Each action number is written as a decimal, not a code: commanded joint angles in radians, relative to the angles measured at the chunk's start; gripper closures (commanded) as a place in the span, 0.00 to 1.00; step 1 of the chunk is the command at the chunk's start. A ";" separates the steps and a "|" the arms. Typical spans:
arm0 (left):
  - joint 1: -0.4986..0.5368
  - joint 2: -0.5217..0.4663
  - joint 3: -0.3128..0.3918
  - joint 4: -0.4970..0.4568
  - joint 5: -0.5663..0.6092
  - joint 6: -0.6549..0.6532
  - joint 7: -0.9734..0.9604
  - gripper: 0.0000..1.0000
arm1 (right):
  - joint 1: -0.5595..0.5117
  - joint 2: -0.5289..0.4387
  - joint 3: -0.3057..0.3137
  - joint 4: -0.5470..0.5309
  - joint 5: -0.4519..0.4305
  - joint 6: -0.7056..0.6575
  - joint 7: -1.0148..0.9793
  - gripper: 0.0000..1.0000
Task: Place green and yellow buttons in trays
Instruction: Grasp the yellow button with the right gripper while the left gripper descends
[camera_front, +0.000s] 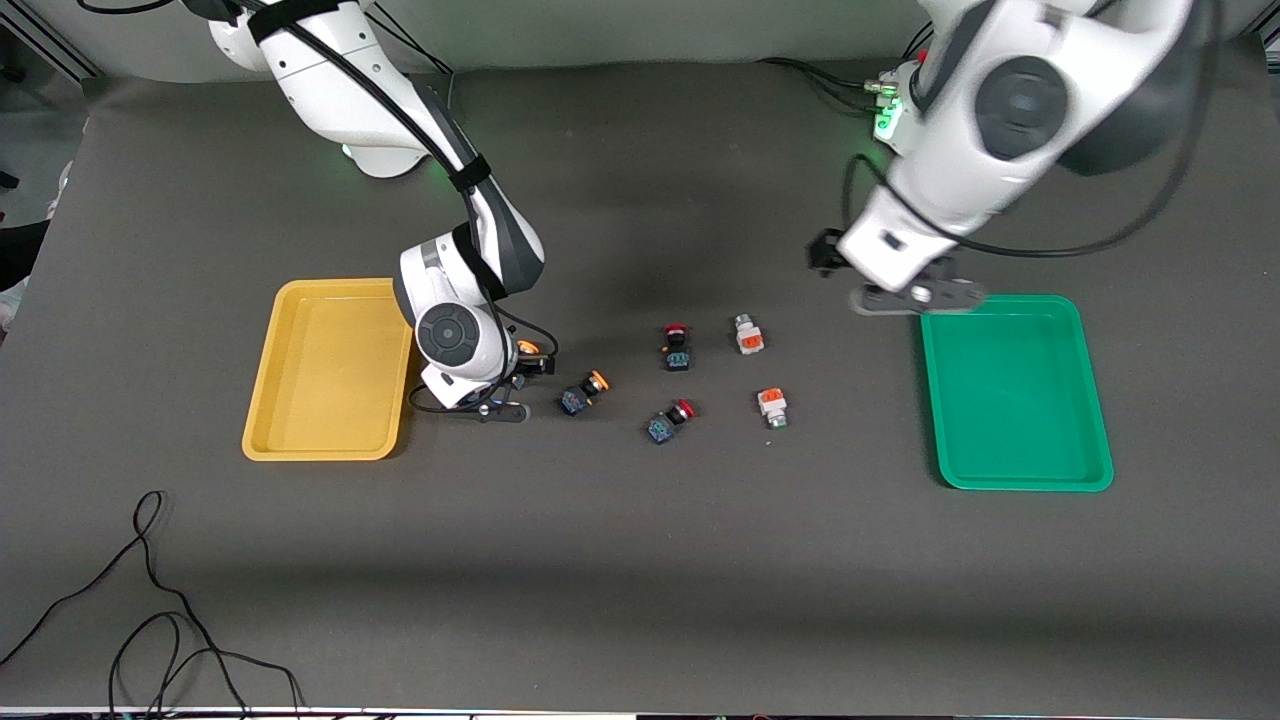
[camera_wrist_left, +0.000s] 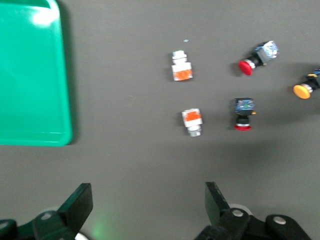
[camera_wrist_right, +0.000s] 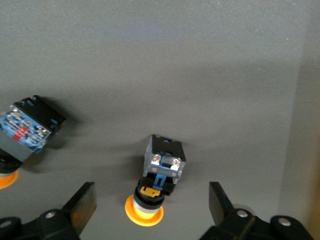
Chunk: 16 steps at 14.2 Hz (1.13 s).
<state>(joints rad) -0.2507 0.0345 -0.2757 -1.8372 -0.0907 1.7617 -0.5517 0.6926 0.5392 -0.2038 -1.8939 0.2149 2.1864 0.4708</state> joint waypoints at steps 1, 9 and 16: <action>-0.105 -0.016 0.010 -0.082 0.005 0.093 -0.150 0.00 | 0.015 0.008 -0.006 0.007 0.021 0.024 0.025 0.04; -0.173 0.125 0.010 -0.211 0.089 0.364 -0.333 0.00 | 0.027 0.054 -0.008 0.001 0.041 0.073 0.043 0.06; -0.185 0.375 0.013 -0.240 0.244 0.619 -0.482 0.00 | 0.028 0.054 -0.008 -0.002 0.043 0.073 0.057 0.90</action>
<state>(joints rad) -0.4176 0.3672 -0.2740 -2.0675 0.0939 2.3212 -0.9411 0.7084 0.5931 -0.2031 -1.8963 0.2350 2.2498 0.5026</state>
